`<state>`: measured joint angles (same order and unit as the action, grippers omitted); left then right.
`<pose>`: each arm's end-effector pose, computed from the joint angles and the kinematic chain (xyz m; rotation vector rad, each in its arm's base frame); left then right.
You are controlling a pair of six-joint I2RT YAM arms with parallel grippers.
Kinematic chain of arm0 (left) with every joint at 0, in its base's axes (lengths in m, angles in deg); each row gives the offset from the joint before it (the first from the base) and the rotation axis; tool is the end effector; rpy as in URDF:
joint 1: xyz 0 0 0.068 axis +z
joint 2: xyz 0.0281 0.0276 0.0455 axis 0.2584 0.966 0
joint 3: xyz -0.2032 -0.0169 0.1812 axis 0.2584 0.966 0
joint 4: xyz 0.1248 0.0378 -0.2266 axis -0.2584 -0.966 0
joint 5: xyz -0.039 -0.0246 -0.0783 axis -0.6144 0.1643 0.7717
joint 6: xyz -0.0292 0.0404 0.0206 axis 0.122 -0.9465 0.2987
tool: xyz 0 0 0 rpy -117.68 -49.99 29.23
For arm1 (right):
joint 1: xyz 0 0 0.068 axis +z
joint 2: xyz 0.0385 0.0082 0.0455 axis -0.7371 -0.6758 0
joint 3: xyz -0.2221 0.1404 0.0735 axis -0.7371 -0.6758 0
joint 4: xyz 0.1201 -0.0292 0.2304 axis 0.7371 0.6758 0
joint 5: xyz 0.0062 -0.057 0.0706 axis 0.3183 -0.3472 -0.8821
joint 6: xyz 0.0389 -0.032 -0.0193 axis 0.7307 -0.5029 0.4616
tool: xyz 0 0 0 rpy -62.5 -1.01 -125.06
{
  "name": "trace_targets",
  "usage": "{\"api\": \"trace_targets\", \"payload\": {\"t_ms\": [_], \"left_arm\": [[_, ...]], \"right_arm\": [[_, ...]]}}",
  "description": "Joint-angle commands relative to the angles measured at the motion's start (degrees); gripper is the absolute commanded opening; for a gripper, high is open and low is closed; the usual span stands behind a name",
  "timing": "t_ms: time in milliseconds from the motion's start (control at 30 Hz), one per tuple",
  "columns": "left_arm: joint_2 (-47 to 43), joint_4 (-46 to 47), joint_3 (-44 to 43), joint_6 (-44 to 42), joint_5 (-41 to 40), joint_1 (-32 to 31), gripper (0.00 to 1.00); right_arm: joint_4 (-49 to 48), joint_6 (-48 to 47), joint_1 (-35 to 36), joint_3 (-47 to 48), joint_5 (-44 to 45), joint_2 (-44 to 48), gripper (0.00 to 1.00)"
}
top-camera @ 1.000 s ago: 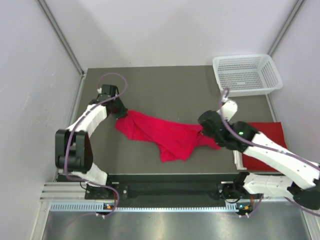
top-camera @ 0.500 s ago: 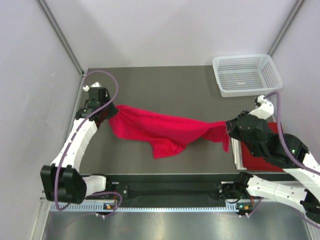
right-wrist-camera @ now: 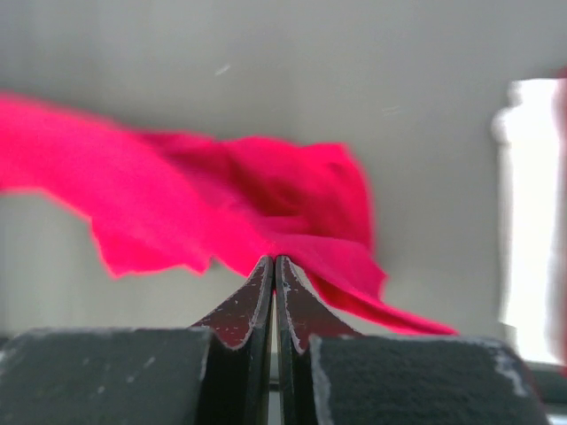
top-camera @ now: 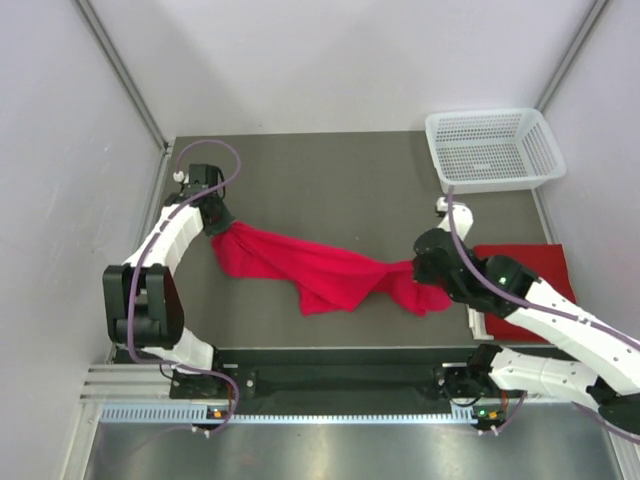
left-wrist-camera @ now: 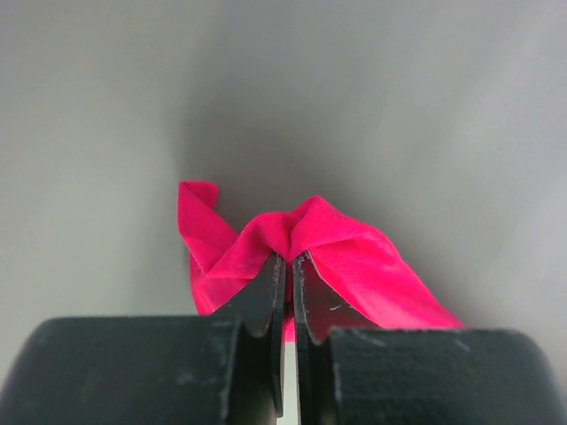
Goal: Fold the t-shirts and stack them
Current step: Flatten the tshirt out
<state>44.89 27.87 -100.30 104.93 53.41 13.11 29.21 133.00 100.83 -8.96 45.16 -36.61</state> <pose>0.3205 -0.0051 0.2481 -0.7235 2.4483 -0.0373 0.1161 0.1227 0.3363 0.1615 2.2271 0.2548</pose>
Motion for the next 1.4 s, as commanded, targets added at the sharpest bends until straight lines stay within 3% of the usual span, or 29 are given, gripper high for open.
{"api": "trace_targets", "payload": {"t_ms": [0,200,300,467,633,700,867,933,1000,1033,1067,1133,1233,1367], "left_arm": [[0.78,0.05,-5.58,-2.74,-0.57,1.43,0.00],[-1.50,-0.05,-4.46,-3.53,3.56,3.45,0.00],[-2.12,0.31,-1.47,-2.92,5.24,3.45,0.00],[0.34,0.92,2.58,-2.04,3.48,3.45,0.00],[3.41,1.45,3.11,-1.60,6.72,3.54,0.00],[4.38,2.86,3.29,-1.51,12.09,4.77,0.00],[6.84,2.24,-0.48,-1.77,10.78,4.86,0.01],[8.86,0.58,-1.89,-1.69,9.99,4.94,0.08],[9.92,-0.74,-3.48,-1.86,9.29,4.94,0.23],[10.19,-1.62,-3.74,-1.95,9.11,4.86,0.36],[10.02,-1.80,-4.09,-2.04,9.11,4.94,0.40],[8.53,-1.97,-4.18,-2.21,6.48,4.94,0.45],[5.71,-2.15,-4.10,-2.74,6.64,4.86,0.48],[2.20,-2.15,-3.48,-3.35,9.01,4.59,0.48]], "right_arm": [[-13.65,-2.22,-0.08,-2.46,-10.74,-1.98,0.00],[-8.15,-4.14,-0.34,2.36,-3.12,-6.20,0.00],[-10.67,-8.62,-2.45,2.55,-2.58,-7.25,0.00],[-19.46,-21.34,-5.35,1.58,-8.11,-11.38,0.00],[-22.38,-25.07,-5.71,2.98,-15.84,-18.13,0.01],[-22.73,-26.47,-5.62,4.12,-16.64,-20.52,0.02],[-22.48,-32.44,-6.32,10.43,-21.55,-30.35,0.07],[-20.46,-32.37,-6.23,13.34,-22.10,-34.91,0.16],[-17.64,-29.21,-5.71,15.90,-19.91,-35.73,0.26],[-17.20,-28.24,-5.53,15.73,-17.28,-34.25,0.30],[-15.80,-25.62,-5.27,15.12,-15.69,-33.19,0.32],[-14.30,-23.50,-5.09,13.28,-12.35,-29.25,0.33],[-13.86,-20.16,-3.60,3.38,-11.20,-24.58,0.34],[-19.37,-16.99,-0.79,-7.44,-11.81,-20.01,0.34]]}}
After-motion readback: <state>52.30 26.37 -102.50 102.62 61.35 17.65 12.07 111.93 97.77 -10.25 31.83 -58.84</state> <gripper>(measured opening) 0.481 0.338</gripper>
